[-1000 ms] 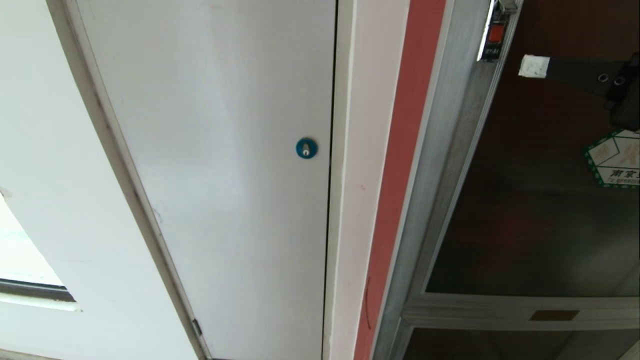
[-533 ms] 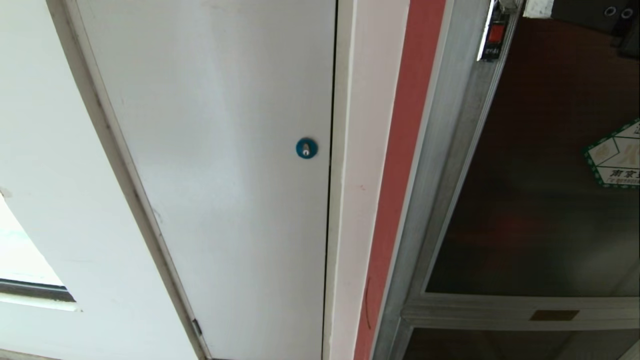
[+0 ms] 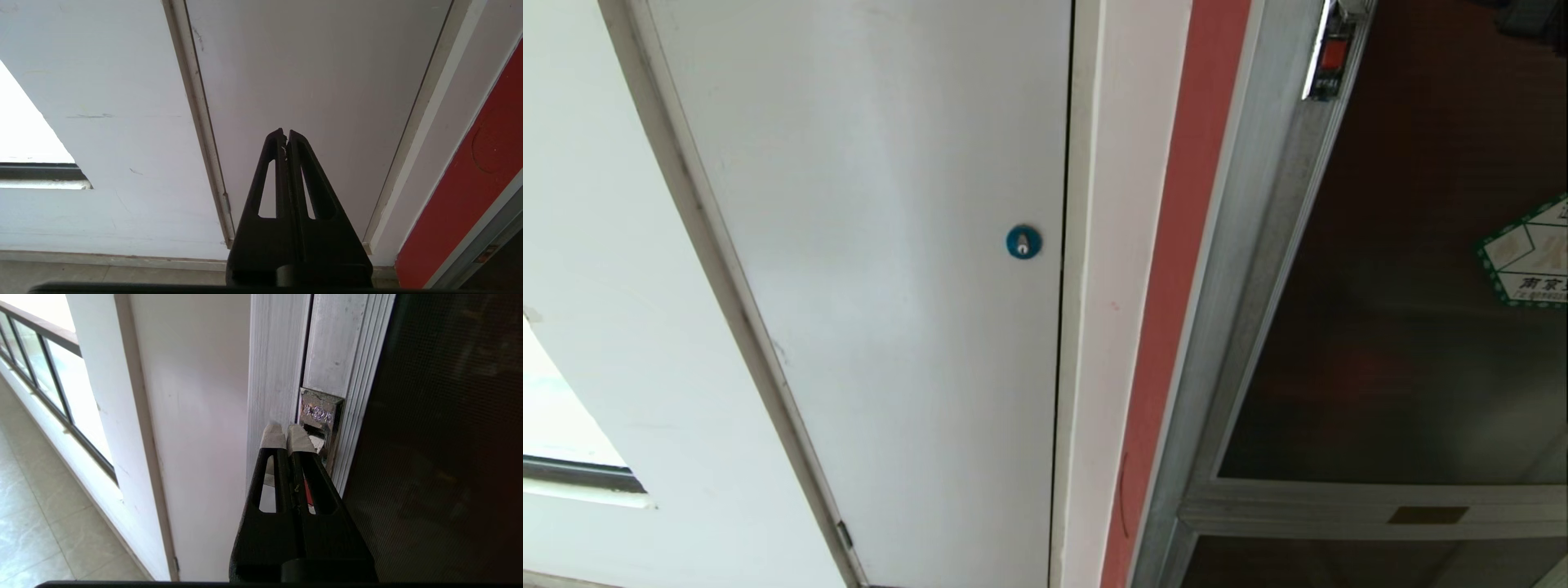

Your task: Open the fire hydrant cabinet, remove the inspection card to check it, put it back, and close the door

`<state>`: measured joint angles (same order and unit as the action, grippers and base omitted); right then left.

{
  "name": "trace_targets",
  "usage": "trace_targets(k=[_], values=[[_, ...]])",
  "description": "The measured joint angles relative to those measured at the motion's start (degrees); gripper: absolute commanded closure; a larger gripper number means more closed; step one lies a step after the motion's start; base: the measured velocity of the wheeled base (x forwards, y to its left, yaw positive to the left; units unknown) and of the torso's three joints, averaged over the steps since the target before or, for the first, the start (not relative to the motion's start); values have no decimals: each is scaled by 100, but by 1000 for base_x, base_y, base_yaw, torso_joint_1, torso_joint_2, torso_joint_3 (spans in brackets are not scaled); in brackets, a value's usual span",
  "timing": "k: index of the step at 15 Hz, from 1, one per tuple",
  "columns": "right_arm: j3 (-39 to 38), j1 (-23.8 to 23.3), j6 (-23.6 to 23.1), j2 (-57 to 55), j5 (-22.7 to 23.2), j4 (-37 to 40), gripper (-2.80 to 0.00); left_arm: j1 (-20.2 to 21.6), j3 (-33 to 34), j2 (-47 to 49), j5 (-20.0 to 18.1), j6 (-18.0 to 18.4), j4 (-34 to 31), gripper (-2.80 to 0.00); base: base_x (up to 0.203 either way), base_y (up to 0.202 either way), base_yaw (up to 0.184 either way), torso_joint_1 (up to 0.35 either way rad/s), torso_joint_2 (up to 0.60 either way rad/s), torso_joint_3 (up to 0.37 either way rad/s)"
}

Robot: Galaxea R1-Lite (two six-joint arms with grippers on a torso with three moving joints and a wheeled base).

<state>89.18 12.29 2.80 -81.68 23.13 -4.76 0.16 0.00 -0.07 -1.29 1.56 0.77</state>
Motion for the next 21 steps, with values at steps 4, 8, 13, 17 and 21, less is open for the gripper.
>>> trace_targets(k=[4,8,13,17,21], values=[[53,0,0,-119,-55,85,0,2,0,0,-3,0,0,0,0,0,0,0,0,0],[35,-2,0,-295,-240,39,0,0,0,0,-3,1,0,0,0,0,0,0,0,0],[-7,-35,173,-402,-265,18,0,0,0,0,0,0,0,0,0,0,0,0,0,0],[-141,-74,204,-412,-266,5,0,2,0,2,0,1,0,0,0,0,0,0,0,0],[-347,-83,210,-379,-266,57,0,2,0,0,-1,0,0,0,0,0,0,0,0,0]])
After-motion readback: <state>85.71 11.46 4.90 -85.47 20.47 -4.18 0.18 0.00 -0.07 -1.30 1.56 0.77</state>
